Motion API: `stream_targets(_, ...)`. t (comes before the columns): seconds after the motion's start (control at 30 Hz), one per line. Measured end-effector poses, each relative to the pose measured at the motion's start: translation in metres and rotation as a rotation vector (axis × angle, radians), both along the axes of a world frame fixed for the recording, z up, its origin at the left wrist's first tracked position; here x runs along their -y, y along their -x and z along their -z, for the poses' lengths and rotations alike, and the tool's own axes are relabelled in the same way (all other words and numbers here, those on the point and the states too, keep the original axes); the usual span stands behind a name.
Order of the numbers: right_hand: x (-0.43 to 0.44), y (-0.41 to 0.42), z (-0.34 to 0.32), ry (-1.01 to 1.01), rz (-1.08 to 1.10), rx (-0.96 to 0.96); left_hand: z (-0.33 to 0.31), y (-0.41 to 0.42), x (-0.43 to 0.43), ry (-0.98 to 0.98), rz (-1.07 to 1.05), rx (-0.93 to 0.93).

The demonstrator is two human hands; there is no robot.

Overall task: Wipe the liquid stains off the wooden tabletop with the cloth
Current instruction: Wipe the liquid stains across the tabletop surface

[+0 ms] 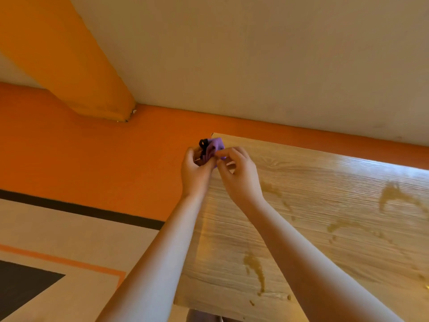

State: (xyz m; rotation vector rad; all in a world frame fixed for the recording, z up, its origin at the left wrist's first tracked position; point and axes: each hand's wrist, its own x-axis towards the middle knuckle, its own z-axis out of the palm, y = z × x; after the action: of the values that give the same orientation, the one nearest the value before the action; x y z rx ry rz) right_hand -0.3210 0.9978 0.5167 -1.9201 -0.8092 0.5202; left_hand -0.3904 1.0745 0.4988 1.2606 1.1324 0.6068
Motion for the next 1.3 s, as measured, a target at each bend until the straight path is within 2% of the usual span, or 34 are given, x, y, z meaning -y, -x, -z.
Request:
stream_targets(0.07, 0.006, 0.003, -0.006, 0.018, 0.040, -0.073, -0.007, 0.000, 0.011, -0.076, 0.007, 0.007)
stream_targets(0.23, 0.012, -0.005, -0.016, -0.001, 0.094, -0.393, -0.021, 0.004, 0.036, -0.202, 0.088, 0.047)
stream_targets(0.37, 0.011, -0.019, -0.007, -0.015, 0.247, -0.392, -0.023, 0.008, 0.039, -0.259, 0.181, 0.069)
stream_targets(0.43, 0.009, -0.028, 0.001, 0.021, 0.245, -0.360, -0.019, 0.012, 0.038, -0.315, 0.156, 0.061)
stream_targets(0.5, 0.006, -0.041, 0.009, 0.050, 0.226, -0.364, -0.007, 0.015, 0.035, -0.437, 0.090, -0.048)
stream_targets(0.6, -0.003, -0.067, 0.015, 0.086, 0.206, -0.347, 0.024, 0.004, 0.026, -0.664, 0.144, -0.375)
stream_targets(0.73, -0.023, -0.101, 0.015, 0.191, 0.071, -0.144, 0.057, -0.025, 0.022, -0.842, 0.332, -0.641)
stream_targets(0.9, -0.058, -0.121, 0.027, 0.327, -0.155, 0.215, 0.071, -0.026, 0.025, -0.850, 0.327, -0.685)
stream_targets(0.97, -0.076, -0.129, 0.033, 0.361, -0.254, 0.209, 0.071, -0.028, 0.025, -0.844, 0.326, -0.688)
stream_targets(1.07, -0.108, -0.140, 0.037, 0.434, -0.463, 0.052, 0.071, -0.030, 0.026, -0.811, 0.319, -0.673)
stream_targets(1.17, -0.131, -0.149, 0.040, 0.545, -0.677, 0.059, 0.073, -0.028, 0.026, -0.810, 0.308, -0.663)
stream_targets(1.3, -0.133, -0.164, 0.046, 0.573, -0.746, 0.021, 0.075, -0.028, 0.024, -0.814, 0.310, -0.680)
